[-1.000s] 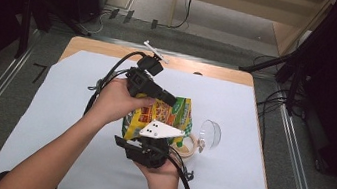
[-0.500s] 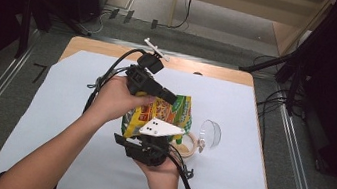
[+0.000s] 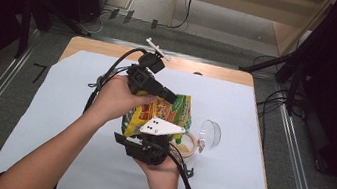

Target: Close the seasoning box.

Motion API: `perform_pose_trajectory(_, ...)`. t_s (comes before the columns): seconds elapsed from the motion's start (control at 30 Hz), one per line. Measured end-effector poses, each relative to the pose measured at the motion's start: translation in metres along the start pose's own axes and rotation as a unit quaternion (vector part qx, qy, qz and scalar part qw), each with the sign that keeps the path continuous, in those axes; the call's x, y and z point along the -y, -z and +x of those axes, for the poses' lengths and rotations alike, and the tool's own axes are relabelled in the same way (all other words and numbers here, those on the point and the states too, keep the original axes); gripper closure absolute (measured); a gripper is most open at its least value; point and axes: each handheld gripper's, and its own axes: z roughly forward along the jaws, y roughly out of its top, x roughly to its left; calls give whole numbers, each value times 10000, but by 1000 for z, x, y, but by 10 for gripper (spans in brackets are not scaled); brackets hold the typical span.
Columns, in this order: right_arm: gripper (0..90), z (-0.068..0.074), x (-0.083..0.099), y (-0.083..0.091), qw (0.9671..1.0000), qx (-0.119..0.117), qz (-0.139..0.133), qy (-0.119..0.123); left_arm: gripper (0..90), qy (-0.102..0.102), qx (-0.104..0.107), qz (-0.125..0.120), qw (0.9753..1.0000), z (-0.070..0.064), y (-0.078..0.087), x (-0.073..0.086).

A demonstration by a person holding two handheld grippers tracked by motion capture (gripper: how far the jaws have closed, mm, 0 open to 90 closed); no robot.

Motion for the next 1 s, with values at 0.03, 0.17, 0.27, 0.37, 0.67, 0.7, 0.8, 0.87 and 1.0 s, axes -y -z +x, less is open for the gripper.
perform_pose_trajectory(0.03,694,0,0,0,10000,1,3,3,797,-8,3,8,10000,0,0,0)
perform_pose_trajectory(0.17,694,-1,0,0,10000,15,4,10,796,-12,8,0,10000,0,-1,0)
perform_pose_trajectory(0.27,695,0,0,0,10000,21,7,14,796,-24,4,-2,10000,0,0,0)
perform_pose_trajectory(0.37,695,0,0,1,10000,23,10,43,796,-50,0,-9,10000,-1,0,0)
perform_pose_trajectory(0.67,694,-1,0,0,10000,35,7,38,796,-45,4,-11,10000,0,0,0)
perform_pose_trajectory(0.7,695,-1,1,0,10000,39,12,43,796,-48,8,-13,10000,0,0,0)
perform_pose_trajectory(0.8,695,-1,1,0,10000,51,27,74,796,-30,22,-39,10000,0,-1,2)
perform_pose_trajectory(0.87,695,-1,2,-1,10000,43,36,61,796,-33,16,-42,10000,1,-1,3)
perform_pose_trajectory(1.0,694,-1,2,-1,9999,63,60,90,796,-32,19,-81,10000,2,0,4)
